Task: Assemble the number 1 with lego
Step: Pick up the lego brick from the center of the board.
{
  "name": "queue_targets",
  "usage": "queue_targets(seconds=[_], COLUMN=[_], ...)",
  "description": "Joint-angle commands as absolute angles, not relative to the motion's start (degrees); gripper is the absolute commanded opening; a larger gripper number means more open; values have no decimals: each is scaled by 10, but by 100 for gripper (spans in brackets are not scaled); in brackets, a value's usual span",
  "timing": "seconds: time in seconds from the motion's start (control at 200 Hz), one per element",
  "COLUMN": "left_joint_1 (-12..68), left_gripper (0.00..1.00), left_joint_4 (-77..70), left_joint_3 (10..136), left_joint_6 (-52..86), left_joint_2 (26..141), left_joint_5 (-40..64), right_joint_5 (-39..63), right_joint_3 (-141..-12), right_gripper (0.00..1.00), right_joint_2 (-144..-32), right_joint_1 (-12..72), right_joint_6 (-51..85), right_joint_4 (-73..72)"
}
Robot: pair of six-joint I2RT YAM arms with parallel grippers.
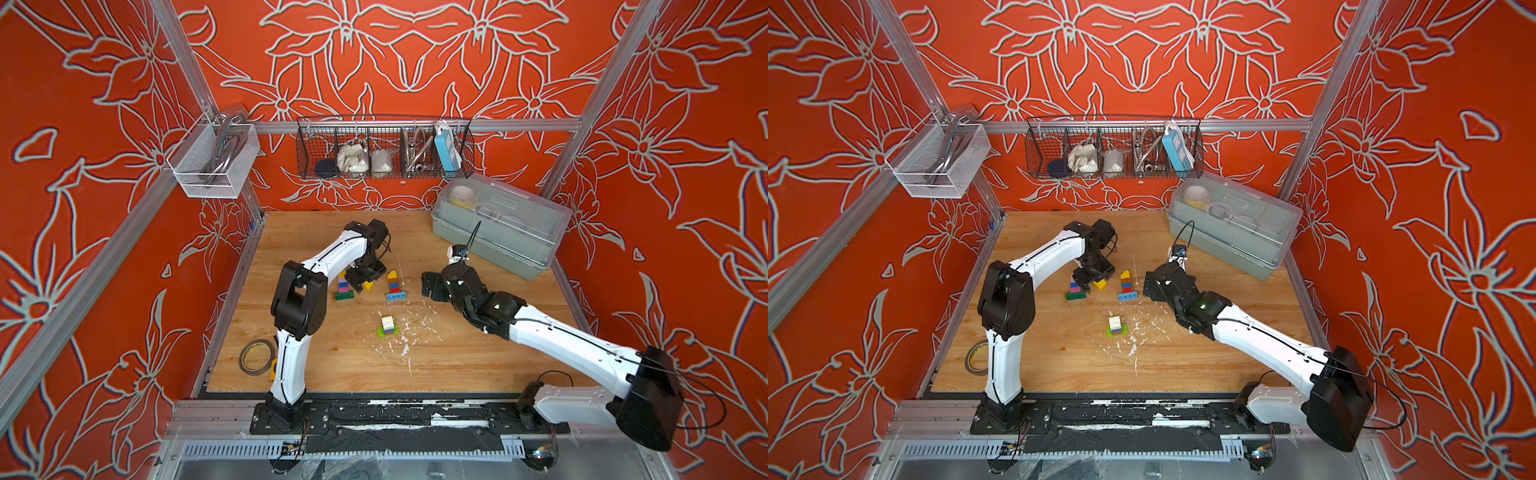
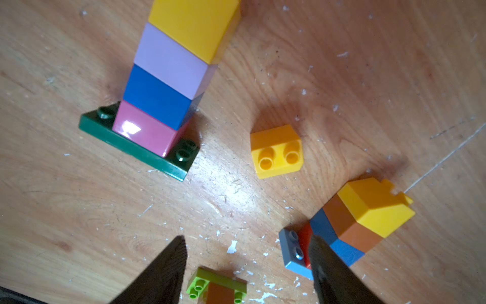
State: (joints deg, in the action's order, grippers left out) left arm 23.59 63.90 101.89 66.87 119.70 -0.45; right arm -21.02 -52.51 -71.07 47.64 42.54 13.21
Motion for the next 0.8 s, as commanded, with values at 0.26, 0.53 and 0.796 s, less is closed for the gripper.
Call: queue_targets(seconds=[0.26, 0.53, 0.796], left_joint_1=[231, 222, 214], left_gripper=[75, 78, 67], left_joint_4=[635, 622, 619], left_joint_3=[1063, 1065, 1080], left_joint_6=[714, 711, 679], left_joint_2=[1254, 1279, 1298], left_joint_5=[-11, -15, -32], right_joint_5=[-210, -204, -195], right_joint_3=[-511, -509, -509], right_gripper=[93, 93, 93], right_joint_2=[-698, -700, -705], right_joint_1=[474, 474, 471], right_joint_6=[421, 420, 419], right_joint_4=[120, 117, 113])
